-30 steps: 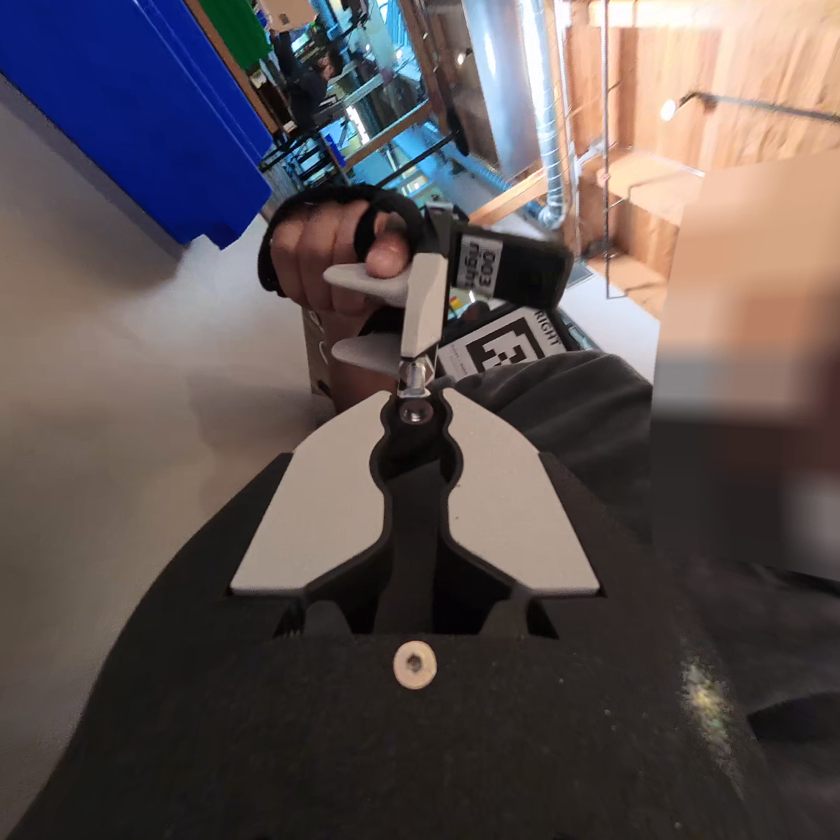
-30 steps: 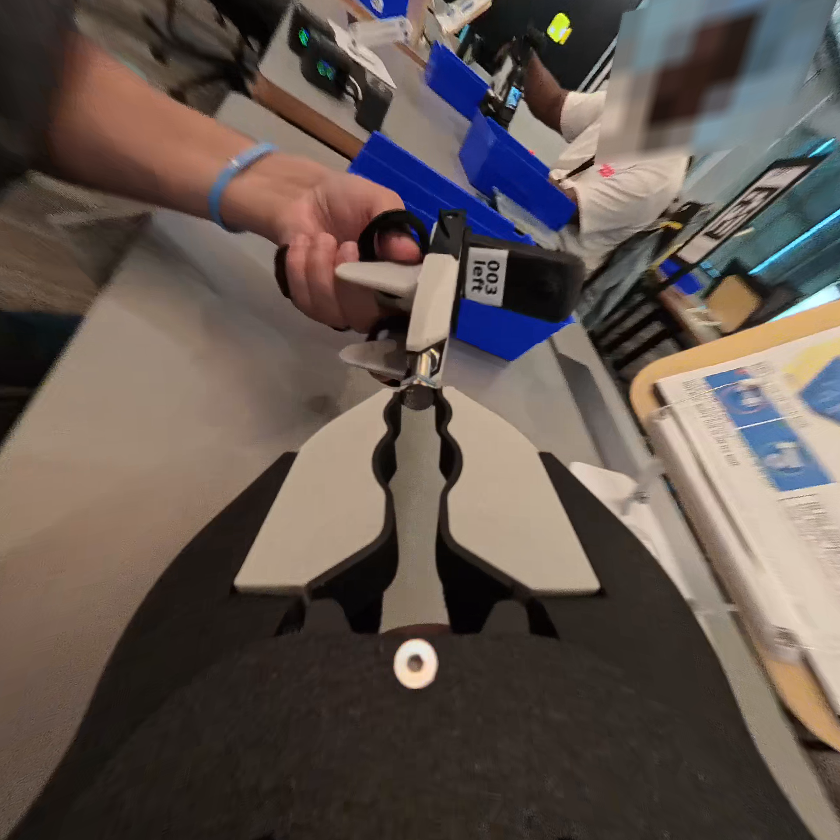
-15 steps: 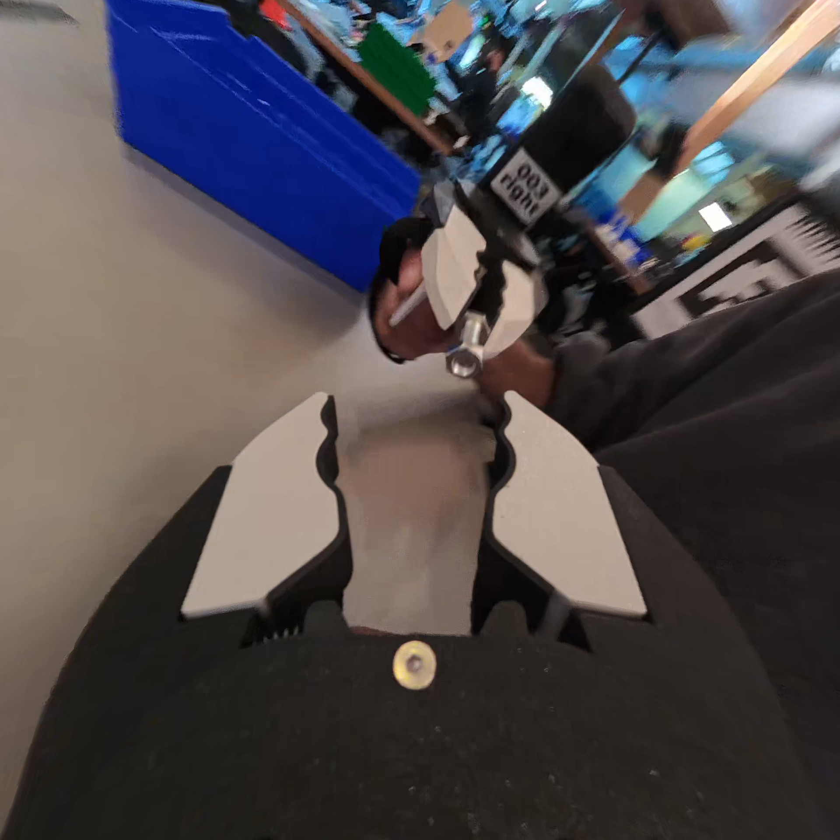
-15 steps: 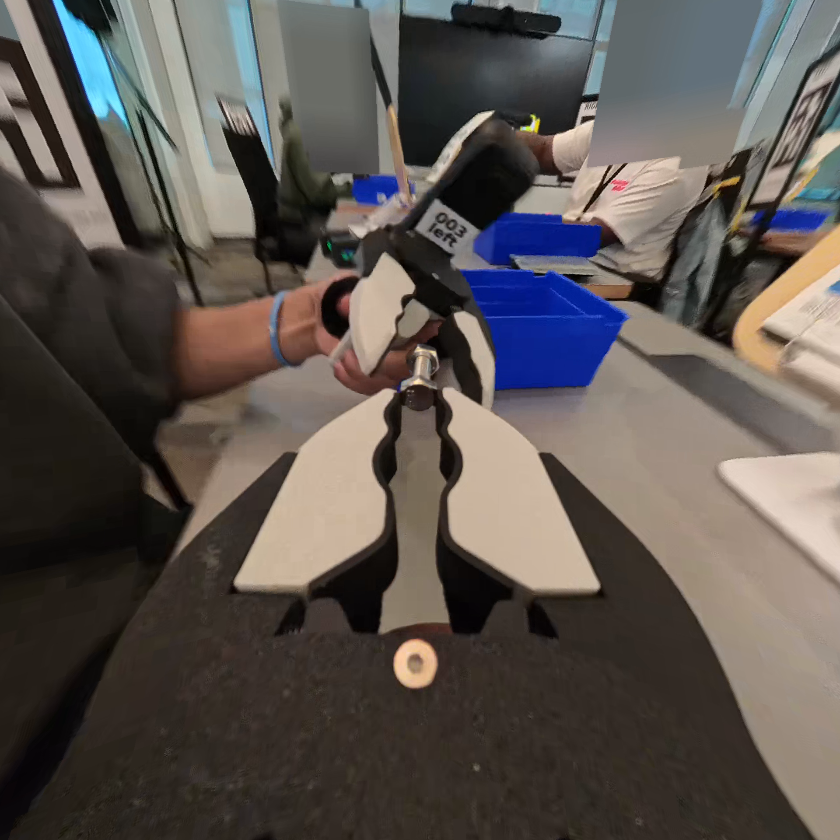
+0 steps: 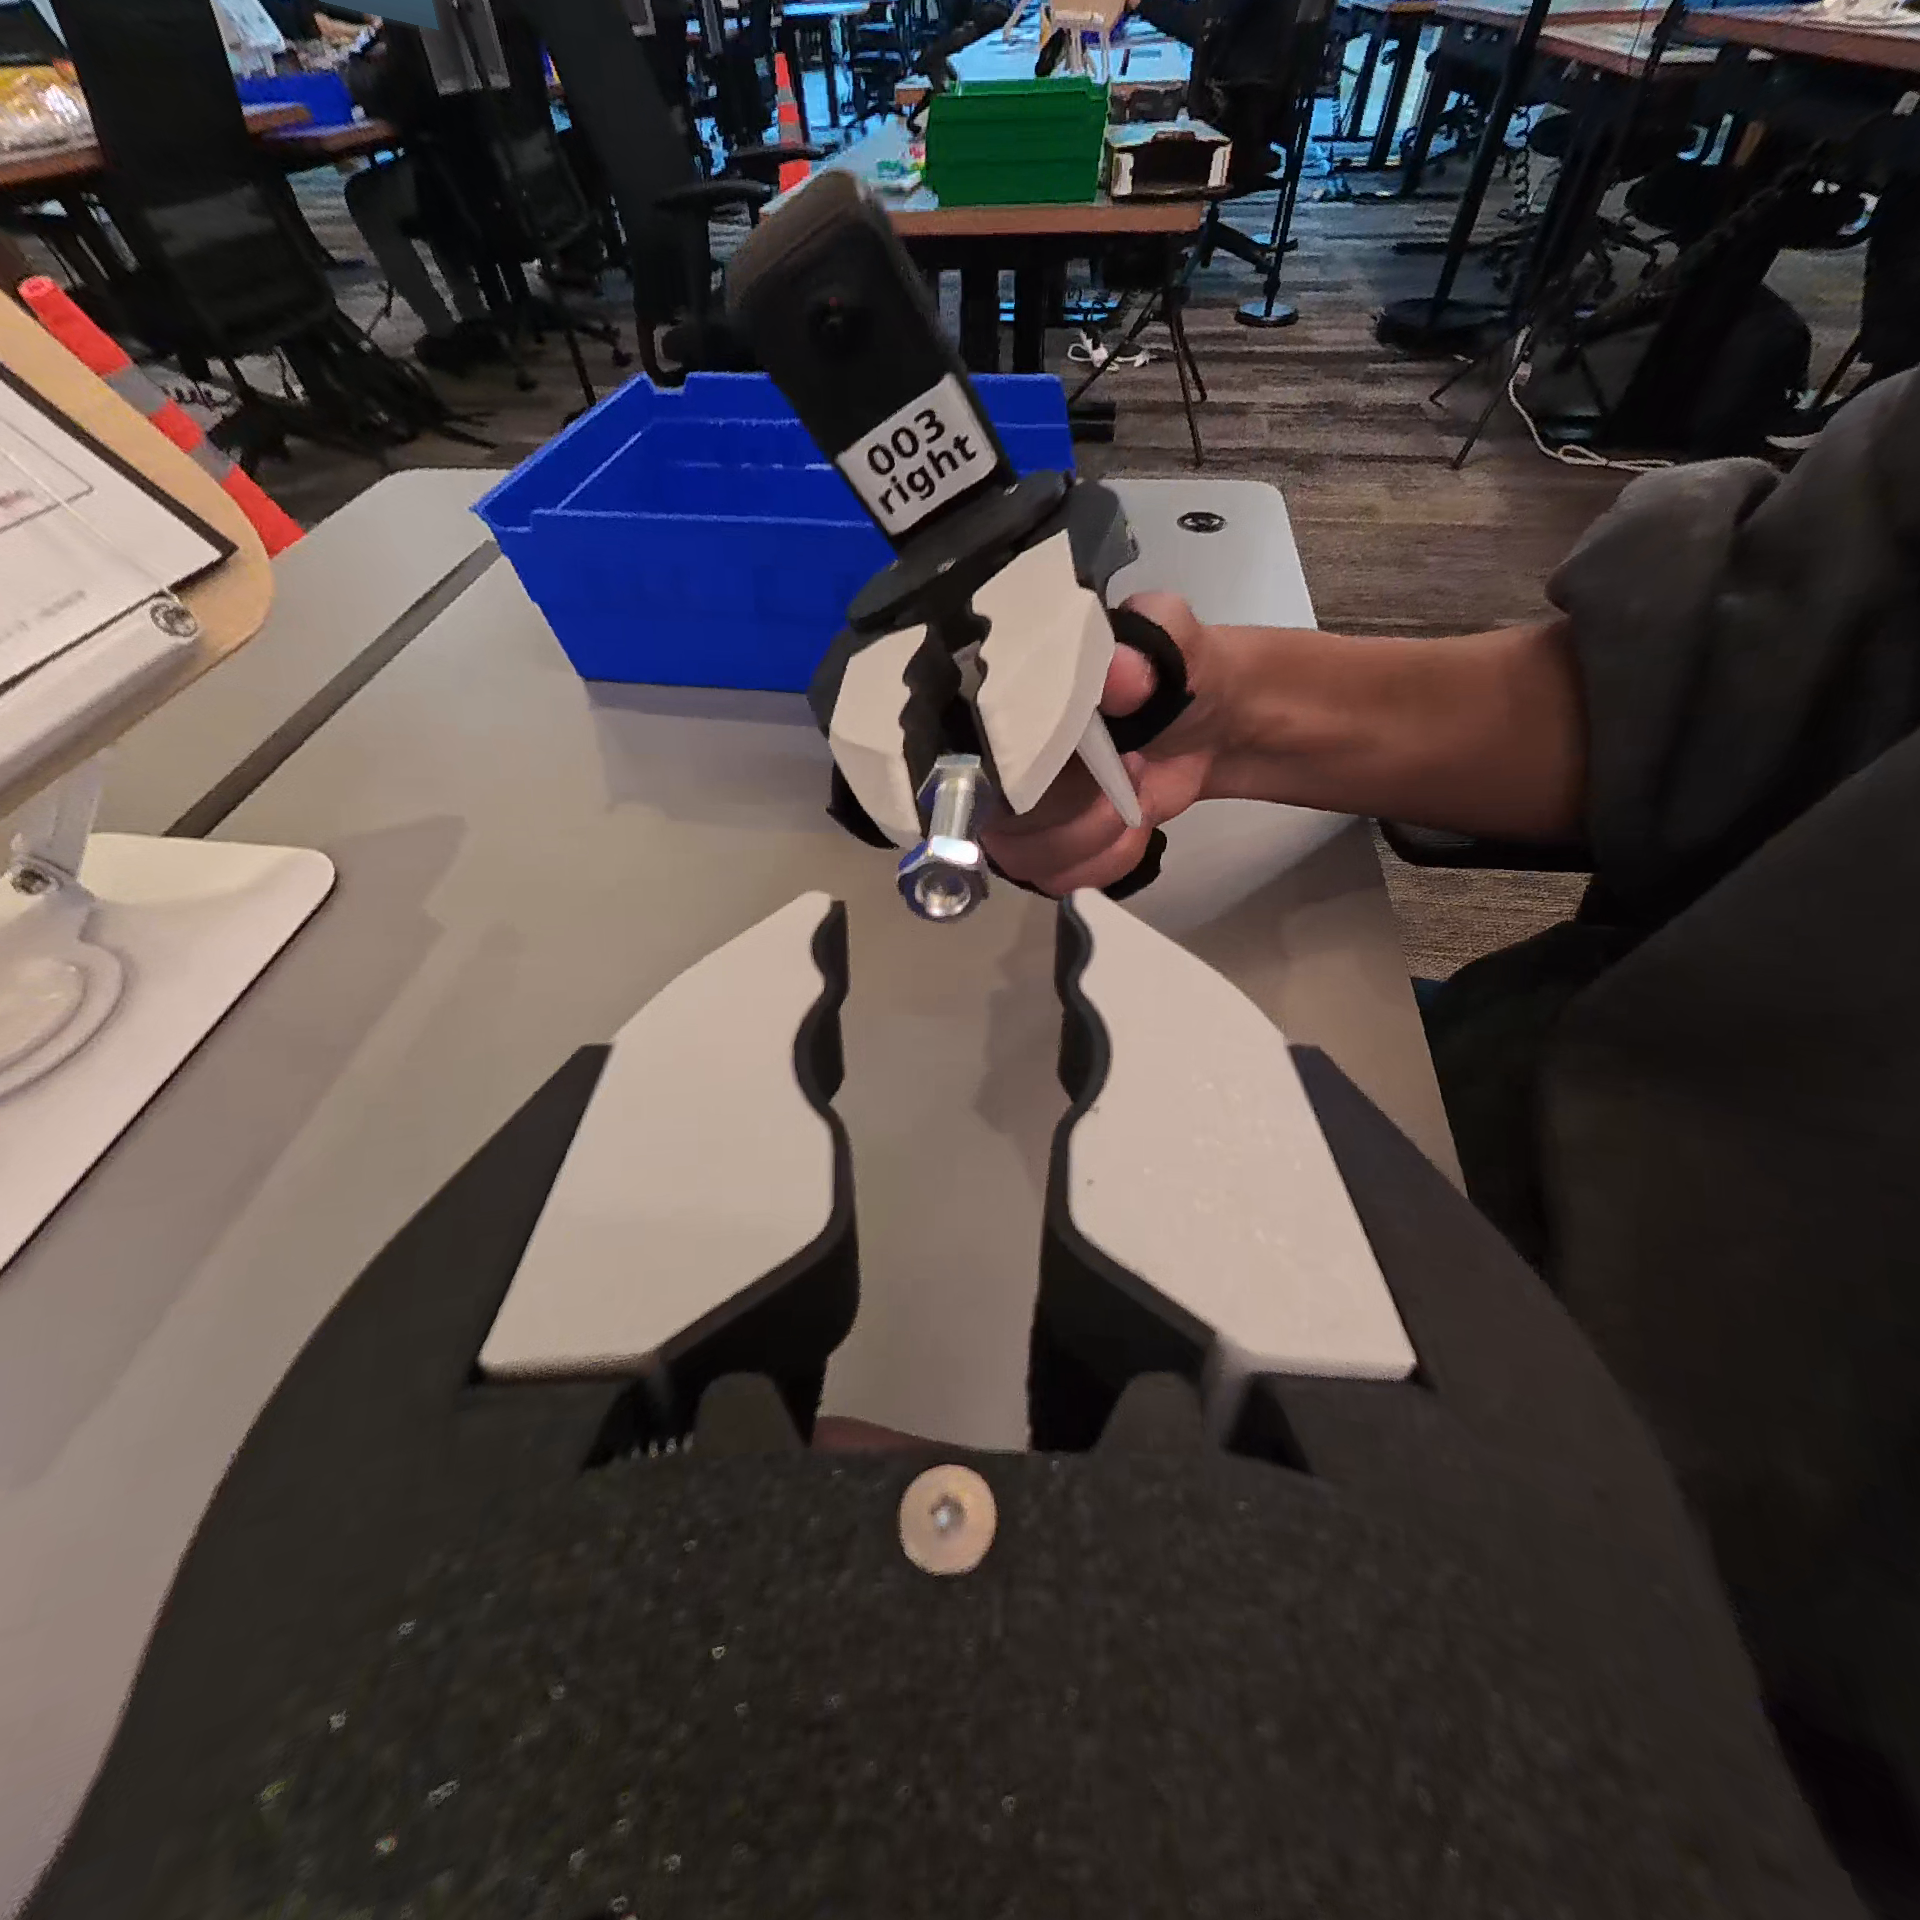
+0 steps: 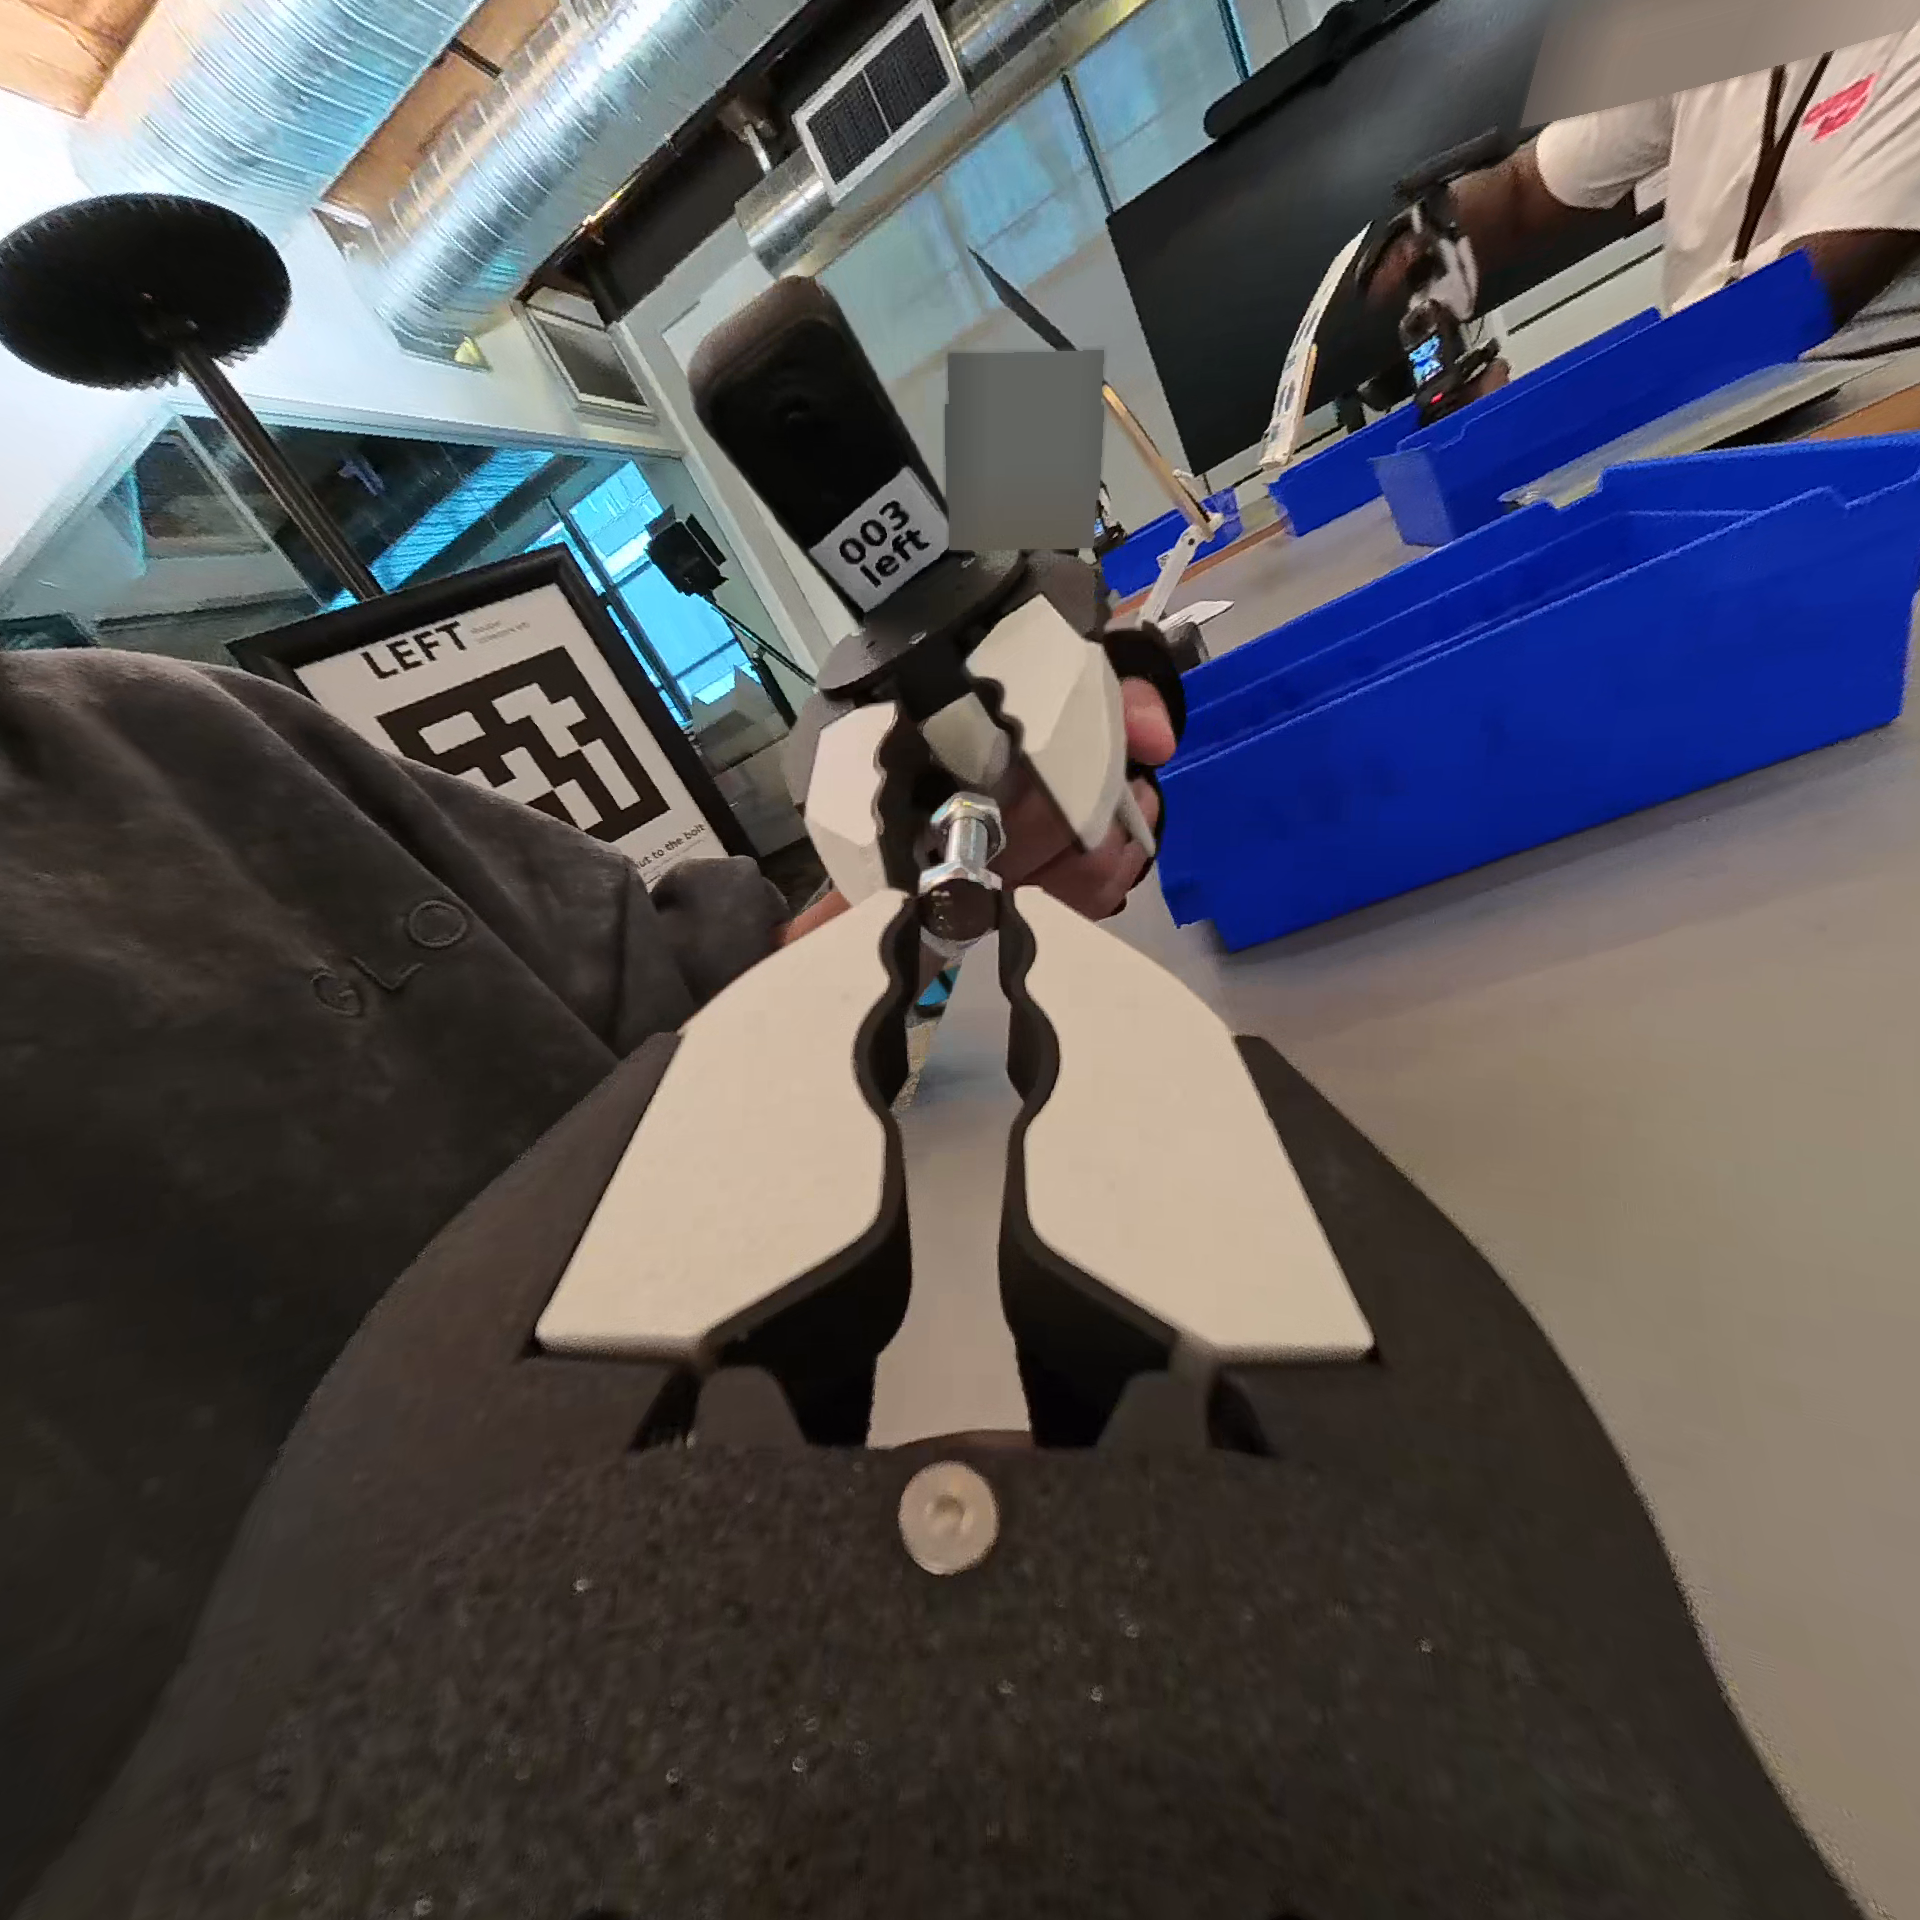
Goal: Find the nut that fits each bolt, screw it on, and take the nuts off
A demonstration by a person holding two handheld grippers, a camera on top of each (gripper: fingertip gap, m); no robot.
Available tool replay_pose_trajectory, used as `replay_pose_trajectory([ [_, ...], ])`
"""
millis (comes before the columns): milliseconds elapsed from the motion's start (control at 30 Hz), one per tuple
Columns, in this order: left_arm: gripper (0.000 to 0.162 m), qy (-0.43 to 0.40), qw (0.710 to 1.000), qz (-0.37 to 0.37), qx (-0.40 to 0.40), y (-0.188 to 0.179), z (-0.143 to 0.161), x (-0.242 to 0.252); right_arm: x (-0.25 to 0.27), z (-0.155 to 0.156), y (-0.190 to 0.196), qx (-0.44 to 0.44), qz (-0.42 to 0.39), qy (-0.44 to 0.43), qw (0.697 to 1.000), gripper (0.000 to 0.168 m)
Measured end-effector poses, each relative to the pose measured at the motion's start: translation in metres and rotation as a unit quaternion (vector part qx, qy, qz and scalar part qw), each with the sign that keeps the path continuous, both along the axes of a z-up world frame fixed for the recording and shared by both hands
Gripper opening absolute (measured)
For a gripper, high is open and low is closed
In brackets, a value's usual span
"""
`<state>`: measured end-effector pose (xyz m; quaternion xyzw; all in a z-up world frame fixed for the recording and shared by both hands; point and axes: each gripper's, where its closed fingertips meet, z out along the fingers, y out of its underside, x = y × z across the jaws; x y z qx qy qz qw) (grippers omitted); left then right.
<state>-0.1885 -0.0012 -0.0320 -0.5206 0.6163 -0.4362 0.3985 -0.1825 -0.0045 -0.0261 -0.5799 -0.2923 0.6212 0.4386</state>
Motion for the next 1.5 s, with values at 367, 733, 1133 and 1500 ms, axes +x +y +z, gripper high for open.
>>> replay_pose_trajectory([
  [367, 0.013, -0.032, 0.987, -0.021, -0.154, 0.002, 0.01, 0.004, 0.002, -0.003, 0.003, 0.071, -0.052, -0.057, 0.994, 0.014],
  [733, 0.009, -0.023, 0.893, -0.026, -0.449, 0.013, -0.004, 0.021, 0.027, -0.017, 0.023, 0.383, -0.261, -0.348, 0.815, 0.014],
  [1133, 0.0, -0.035, 0.847, -0.014, -0.531, 0.033, -0.002, 0.007, 0.033, -0.024, 0.03, 0.504, -0.31, -0.46, 0.662, 0.014],
  [1500, 0.0, 0.123, 0.944, 0.165, -0.258, 0.071, -0.053, -0.02, 0.08, -0.032, 0.06, 0.237, -0.34, -0.331, 0.848, 0.014],
])
